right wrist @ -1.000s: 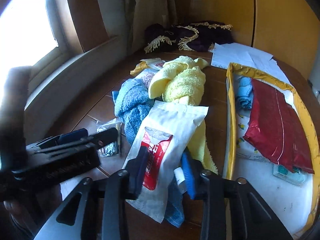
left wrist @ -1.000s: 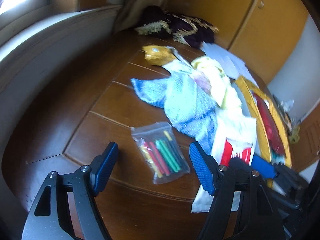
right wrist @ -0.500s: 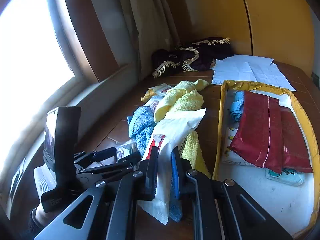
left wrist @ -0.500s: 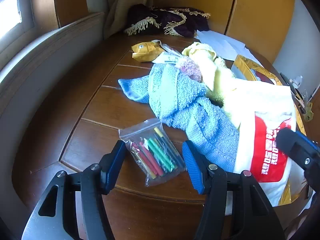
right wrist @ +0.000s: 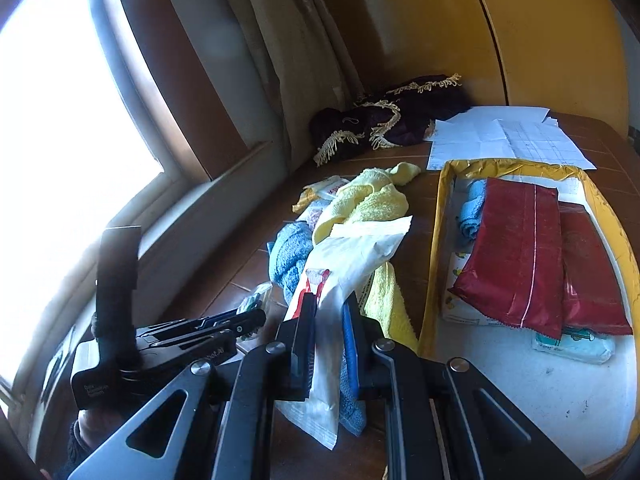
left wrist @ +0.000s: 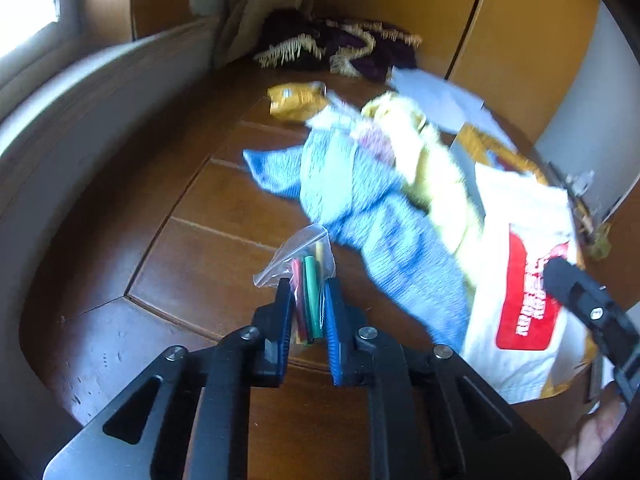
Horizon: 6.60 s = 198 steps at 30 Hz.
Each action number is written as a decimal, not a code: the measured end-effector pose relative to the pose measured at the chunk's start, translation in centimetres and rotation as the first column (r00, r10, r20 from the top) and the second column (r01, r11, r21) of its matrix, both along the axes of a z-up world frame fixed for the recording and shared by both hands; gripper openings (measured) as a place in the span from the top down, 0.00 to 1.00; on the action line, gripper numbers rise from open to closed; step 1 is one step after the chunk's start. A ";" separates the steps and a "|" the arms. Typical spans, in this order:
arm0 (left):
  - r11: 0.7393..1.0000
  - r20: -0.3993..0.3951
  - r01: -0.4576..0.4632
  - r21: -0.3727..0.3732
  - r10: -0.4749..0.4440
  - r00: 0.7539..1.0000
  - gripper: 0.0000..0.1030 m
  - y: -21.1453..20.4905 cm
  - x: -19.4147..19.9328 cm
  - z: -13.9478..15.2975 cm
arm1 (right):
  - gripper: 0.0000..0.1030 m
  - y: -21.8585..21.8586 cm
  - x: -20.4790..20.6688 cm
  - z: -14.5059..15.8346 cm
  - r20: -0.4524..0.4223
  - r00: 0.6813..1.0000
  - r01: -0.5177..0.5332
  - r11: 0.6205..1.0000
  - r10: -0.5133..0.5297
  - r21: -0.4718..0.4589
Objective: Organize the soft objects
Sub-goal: 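Carry the tissue pack and bag of sticks over the tray, then lower both items into the tray and open both tools, then move both open tools back over the towels, then grasp the blue towel with the left tool while the right grasps the yellow towel, then carry both towels over the tray, then lower both towels into the tray and open both tools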
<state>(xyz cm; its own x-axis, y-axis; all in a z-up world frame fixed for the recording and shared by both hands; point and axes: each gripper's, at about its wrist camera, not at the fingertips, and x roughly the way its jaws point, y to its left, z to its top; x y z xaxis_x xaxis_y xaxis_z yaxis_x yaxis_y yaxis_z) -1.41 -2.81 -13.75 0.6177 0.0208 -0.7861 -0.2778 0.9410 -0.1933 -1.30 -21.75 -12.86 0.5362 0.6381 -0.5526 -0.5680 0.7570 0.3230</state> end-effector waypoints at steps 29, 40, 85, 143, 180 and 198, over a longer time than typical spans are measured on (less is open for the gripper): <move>0.897 0.032 0.441 0.033 -0.441 0.897 0.87 -17.9 4.3 2.2 | 0.86 -14.3 2.2 -0.9 0.015 0.990 0.140 0.985 -0.139 -0.097; 0.882 0.003 0.460 -0.101 -0.462 0.887 0.77 -16.7 4.7 0.6 | 0.66 -14.7 2.8 -1.2 -0.008 0.982 0.186 0.978 -0.188 -0.098; 0.969 -0.018 -0.086 -0.233 0.084 0.996 0.33 1.5 6.9 -1.9 | 0.41 -0.1 7.5 2.0 -0.079 0.996 0.025 0.998 -0.030 -0.062; 0.939 0.236 0.130 -0.319 -0.054 0.970 0.60 -0.5 0.8 4.8 | 0.68 -8.0 1.5 10.0 0.175 0.974 0.134 0.989 -0.144 0.070; 0.915 0.040 0.350 -0.201 -0.349 0.936 0.59 -15.2 16.9 3.1 | 0.63 -14.7 14.3 -0.2 -0.138 0.919 0.368 0.929 -0.369 -0.035; 0.803 0.142 0.390 -0.451 -0.367 0.919 0.24 -12.3 14.7 4.1 | 0.32 -14.8 11.1 3.1 -0.008 0.934 0.356 0.930 -0.357 0.086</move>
<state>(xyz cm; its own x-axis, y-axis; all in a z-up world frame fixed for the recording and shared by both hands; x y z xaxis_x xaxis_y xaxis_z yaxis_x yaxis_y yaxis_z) 13.30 -15.09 -9.61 0.5356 -0.5793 -0.6145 0.1016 0.7665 -0.6341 9.81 -36.57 -9.72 0.7413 0.4481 -0.4997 -0.2682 0.8802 0.3915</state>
